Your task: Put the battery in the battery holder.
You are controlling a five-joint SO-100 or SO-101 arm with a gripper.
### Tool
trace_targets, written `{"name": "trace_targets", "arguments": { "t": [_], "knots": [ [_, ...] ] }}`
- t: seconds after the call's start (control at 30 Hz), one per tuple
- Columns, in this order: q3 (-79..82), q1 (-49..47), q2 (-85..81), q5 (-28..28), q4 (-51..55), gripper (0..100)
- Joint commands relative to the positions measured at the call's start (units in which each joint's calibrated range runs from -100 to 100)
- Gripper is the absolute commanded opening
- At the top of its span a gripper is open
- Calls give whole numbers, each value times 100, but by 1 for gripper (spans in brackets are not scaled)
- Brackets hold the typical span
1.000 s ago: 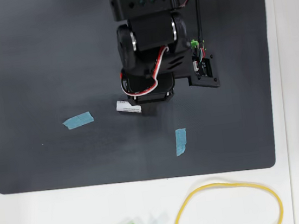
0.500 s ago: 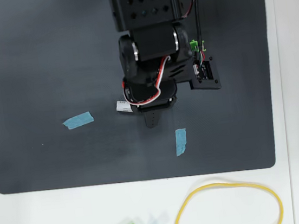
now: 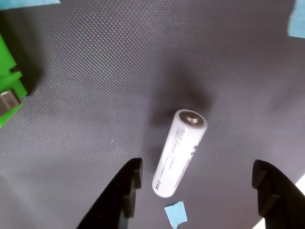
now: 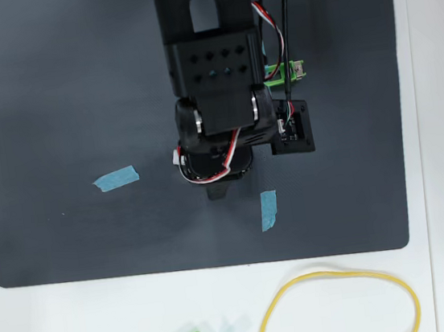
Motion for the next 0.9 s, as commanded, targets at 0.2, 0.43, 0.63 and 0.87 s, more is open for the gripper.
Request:
{"name": "trace_targets", "arguments": {
  "t": [0.2, 0.43, 0.63, 0.87],
  "knots": [
    [-756, 77, 776, 0, 82, 24],
    [-897, 35, 1083, -10, 624, 24],
    [-1047, 14, 1177, -16, 817, 17],
    [-1047, 14, 1168, -16, 1140, 0]
  ]
}}
